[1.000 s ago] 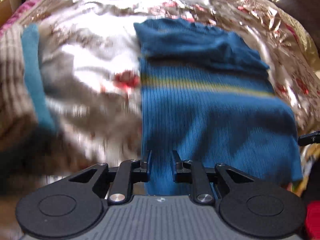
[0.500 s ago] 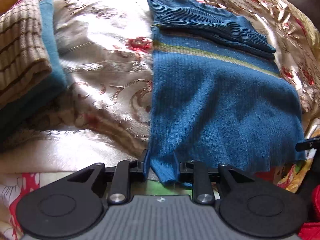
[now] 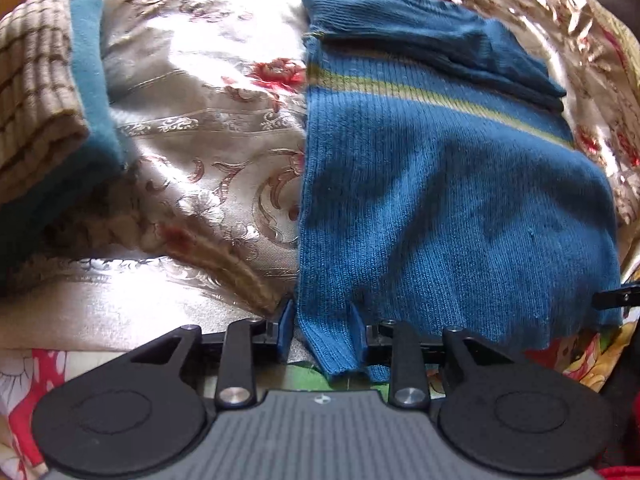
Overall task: Fold small clothes
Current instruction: 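Grasp the sweater hem with both grippers and lift it toward the collar, then lay the held hem over the collar with both grippers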
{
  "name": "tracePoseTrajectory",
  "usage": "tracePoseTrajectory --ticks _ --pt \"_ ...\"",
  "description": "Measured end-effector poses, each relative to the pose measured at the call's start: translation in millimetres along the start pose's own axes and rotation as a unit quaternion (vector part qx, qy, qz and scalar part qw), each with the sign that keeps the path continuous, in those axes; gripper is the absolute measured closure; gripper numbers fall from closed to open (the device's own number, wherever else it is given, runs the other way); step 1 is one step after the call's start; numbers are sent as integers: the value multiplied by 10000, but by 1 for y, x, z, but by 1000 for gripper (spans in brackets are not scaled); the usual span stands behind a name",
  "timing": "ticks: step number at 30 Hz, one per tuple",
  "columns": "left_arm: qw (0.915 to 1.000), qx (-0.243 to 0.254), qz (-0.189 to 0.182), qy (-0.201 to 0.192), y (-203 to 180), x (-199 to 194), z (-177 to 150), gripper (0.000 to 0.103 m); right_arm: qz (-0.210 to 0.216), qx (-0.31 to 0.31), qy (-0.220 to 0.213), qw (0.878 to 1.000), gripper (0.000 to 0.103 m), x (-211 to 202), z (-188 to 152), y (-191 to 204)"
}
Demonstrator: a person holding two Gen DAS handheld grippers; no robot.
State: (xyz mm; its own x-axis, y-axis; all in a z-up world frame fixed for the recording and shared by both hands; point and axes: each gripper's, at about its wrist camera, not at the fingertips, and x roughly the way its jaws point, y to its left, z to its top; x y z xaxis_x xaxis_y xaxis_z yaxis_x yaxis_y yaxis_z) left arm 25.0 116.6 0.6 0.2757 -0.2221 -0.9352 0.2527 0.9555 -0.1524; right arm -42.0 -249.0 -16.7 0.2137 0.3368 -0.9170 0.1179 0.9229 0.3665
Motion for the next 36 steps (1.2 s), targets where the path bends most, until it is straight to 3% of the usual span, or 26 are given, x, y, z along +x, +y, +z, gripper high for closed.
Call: tracePoseTrajectory --ticks 3,4,6,11,18,23,28,32,36 --pt "9999 -22 -124 116 1 -1 1 73 70 83 -31 9999 69 1 -1 -3" --pt "9998 -22 -159 154 1 0 0 82 105 116 -37 9999 69 2 -1 -4" --pt "9992 -143 -312 207 1 0 -2 87 204 169 -39 9996 68 3 0 -5" --pt "9957 -496 -776 95 8 -5 1 90 656 403 -166 9969 90 -5 2 -12" --pt "9762 -1146 -1754 -556 26 -20 33 90 1496 946 -1032 9788 95 -38 24 -26" --pt "9582 -1330 -2267 -1132 31 -26 84 90 1886 1087 -1646 9620 96 -58 64 -28" --pt "9473 -1345 -2329 -1737 37 -24 150 90 2090 1397 -2243 9415 96 -63 123 -33" --pt "9414 -1578 -2187 -2024 51 0 196 90 1884 1655 -2516 9348 96 -54 173 -48" --pt "9488 -1638 -1808 -2007 53 34 221 90 1771 2037 -2442 9314 90 -24 211 -63"
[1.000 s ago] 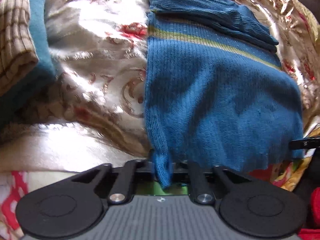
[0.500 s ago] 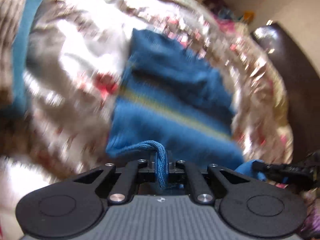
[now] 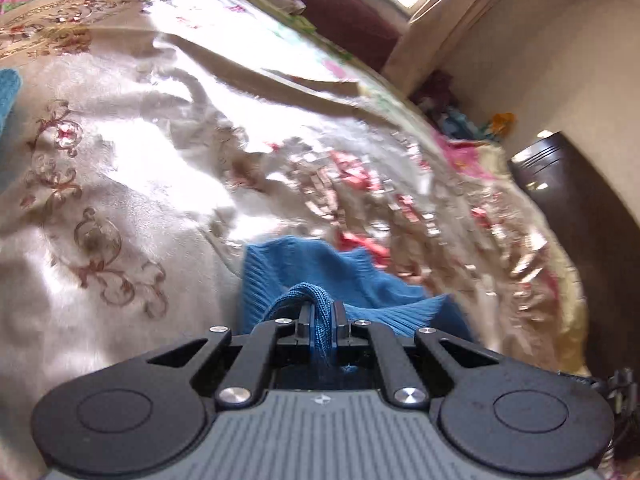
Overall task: Fold small clothes
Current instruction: 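Lay the held hem over the collar with both grippers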
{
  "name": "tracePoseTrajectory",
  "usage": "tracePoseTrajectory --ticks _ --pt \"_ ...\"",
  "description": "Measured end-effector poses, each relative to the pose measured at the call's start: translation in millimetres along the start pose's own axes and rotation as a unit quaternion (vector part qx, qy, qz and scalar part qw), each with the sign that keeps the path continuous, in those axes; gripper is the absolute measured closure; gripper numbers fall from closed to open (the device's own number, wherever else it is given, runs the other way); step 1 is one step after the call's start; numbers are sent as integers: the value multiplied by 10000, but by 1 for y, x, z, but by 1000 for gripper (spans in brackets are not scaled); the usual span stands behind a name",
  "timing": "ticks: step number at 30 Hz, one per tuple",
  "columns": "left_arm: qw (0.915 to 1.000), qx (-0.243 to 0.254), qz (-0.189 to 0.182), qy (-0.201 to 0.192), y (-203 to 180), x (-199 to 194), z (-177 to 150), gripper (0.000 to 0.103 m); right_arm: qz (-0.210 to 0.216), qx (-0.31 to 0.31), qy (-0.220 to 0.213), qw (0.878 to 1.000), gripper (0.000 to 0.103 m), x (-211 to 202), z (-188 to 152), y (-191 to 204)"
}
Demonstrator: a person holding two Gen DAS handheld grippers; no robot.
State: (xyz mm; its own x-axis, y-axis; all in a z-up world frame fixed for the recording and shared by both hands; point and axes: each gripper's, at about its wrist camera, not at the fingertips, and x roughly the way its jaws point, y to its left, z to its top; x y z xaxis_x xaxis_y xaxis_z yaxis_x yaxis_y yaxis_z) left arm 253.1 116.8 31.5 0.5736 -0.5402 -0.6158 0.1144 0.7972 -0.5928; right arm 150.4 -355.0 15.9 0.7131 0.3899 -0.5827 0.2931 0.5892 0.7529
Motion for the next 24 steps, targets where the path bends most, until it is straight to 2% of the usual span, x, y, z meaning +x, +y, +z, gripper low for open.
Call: tracePoseTrajectory --ticks 4,6,8,10,13,18,24 --pt "9994 60 327 73 7 23 -6 90 -280 33 -11 9996 89 29 4 -8" --pt "9993 -82 353 54 15 25 -10 90 -225 93 -38 9997 84 30 2 -9" --pt "9990 -208 396 22 23 23 -11 88 -179 43 -92 9998 74 30 1 -8" --pt "9988 -309 379 -19 28 19 -10 84 -292 -139 -160 9993 74 29 0 -5" --pt "9981 -440 399 -163 30 11 -5 73 -496 -437 -252 9975 73 24 -2 -1" --pt "9964 -584 490 -372 31 3 -1 72 -559 -589 -407 9959 71 17 -3 2" --pt "9965 -446 582 -411 23 -8 -15 72 -792 -825 -742 9907 67 7 -2 5"
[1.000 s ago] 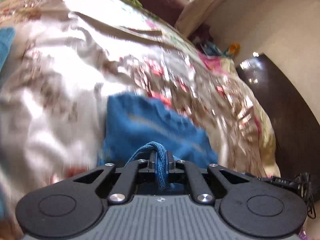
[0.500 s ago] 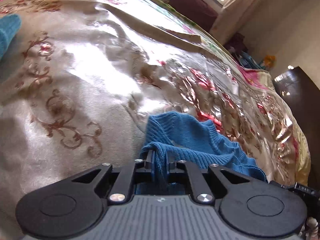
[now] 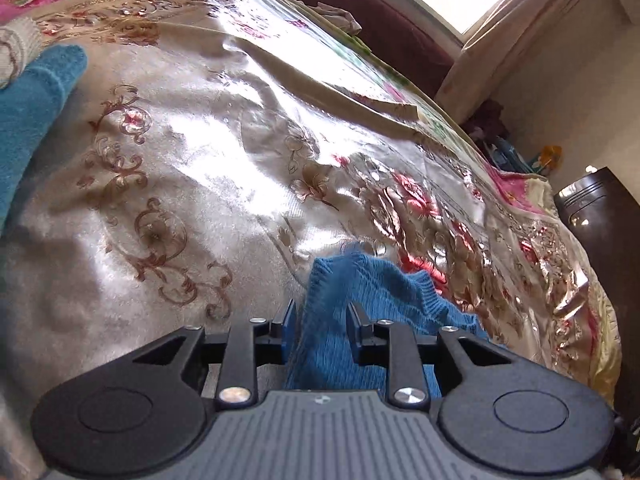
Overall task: Fold small clothes
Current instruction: 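Lay the held hem over the collar with both grippers, then open both grippers and release the hem onto the folded sweater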
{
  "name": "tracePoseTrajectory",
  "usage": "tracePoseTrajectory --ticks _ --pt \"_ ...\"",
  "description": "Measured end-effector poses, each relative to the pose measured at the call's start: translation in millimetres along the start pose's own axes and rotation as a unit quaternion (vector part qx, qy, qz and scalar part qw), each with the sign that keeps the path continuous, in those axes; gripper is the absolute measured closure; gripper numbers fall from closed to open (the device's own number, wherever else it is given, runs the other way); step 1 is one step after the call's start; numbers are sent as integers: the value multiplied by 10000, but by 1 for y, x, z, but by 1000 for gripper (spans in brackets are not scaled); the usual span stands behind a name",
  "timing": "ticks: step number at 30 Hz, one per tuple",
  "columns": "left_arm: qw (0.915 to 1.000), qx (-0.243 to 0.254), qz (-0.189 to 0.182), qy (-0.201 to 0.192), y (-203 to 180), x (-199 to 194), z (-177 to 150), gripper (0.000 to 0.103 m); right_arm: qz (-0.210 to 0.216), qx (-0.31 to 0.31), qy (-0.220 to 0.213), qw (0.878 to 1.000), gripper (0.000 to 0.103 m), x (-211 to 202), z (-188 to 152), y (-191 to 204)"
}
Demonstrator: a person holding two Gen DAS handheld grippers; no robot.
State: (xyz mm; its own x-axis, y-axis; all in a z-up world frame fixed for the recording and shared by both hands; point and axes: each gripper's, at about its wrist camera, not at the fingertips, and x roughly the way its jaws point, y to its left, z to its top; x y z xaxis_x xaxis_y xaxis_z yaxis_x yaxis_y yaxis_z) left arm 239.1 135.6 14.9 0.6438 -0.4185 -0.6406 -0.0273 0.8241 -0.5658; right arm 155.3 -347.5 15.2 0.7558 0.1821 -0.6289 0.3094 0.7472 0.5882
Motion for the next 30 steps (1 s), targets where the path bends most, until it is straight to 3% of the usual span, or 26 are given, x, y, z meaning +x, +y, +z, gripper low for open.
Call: tracePoseTrajectory --ticks 8,13,17,26,30 --pt "9977 654 84 149 -23 -13 -40 72 -214 -85 -195 9995 61 -5 -2 -2" --pt "9949 959 267 171 -32 -12 -62 72 -302 -605 -57 9977 61 0 -13 11" --pt "9945 836 544 317 -22 -4 -73 72 -848 -970 368 9910 62 26 -27 9" --pt "9955 759 558 38 -23 -24 -81 71 -781 -1343 183 9877 61 5 -27 39" --pt "9975 508 487 22 -14 -30 -90 72 -571 -1642 357 9841 61 5 -37 69"
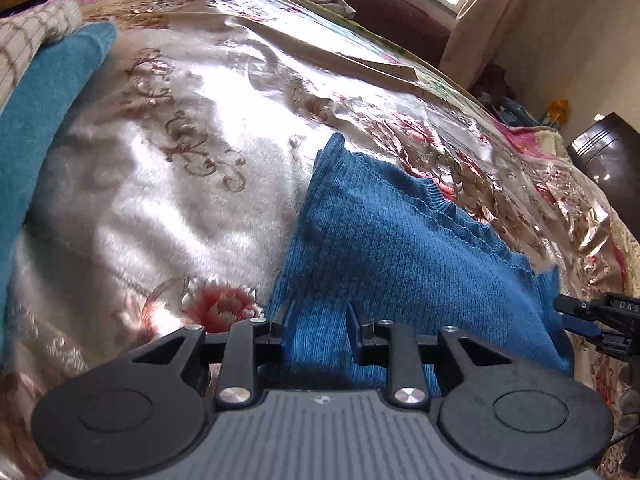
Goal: Fold small clothes
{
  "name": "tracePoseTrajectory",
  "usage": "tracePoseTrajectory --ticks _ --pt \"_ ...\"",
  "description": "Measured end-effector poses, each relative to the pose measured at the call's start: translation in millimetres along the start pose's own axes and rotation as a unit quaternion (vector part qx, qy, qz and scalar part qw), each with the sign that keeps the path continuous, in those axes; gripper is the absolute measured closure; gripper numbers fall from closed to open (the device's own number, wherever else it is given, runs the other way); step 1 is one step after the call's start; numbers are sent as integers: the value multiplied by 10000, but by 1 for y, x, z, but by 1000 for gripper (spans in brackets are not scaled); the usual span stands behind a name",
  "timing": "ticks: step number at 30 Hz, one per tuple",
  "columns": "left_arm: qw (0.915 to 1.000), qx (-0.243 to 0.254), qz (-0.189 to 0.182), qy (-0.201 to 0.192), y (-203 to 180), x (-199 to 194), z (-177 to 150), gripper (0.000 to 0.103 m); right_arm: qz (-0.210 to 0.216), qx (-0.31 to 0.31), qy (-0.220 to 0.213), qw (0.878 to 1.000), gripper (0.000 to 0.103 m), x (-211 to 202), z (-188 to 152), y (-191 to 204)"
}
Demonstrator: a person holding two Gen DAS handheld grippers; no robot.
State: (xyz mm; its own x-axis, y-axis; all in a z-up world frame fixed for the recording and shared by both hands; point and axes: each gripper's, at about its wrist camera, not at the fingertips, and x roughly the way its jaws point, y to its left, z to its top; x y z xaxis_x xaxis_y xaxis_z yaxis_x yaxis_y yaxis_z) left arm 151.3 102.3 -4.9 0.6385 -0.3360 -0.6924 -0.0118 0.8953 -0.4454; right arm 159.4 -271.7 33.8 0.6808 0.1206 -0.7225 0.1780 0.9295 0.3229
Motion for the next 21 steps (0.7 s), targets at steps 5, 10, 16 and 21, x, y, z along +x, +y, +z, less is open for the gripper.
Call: tracePoseTrajectory --ticks 5,10,16,21 --pt "9994 -266 -77 -230 7 -13 -5 71 414 -502 414 9970 60 20 -1 63" --pt "9987 -466 -86 -177 19 -11 -9 71 625 -935 807 9904 53 54 -1 136" --pt "9978 -555 -357 -6 26 -4 -10 65 581 -1262 1347 9811 43 102 2 210" --pt "9958 -704 -578 52 32 -4 -8 63 176 -1666 1547 9736 38 138 -5 255"
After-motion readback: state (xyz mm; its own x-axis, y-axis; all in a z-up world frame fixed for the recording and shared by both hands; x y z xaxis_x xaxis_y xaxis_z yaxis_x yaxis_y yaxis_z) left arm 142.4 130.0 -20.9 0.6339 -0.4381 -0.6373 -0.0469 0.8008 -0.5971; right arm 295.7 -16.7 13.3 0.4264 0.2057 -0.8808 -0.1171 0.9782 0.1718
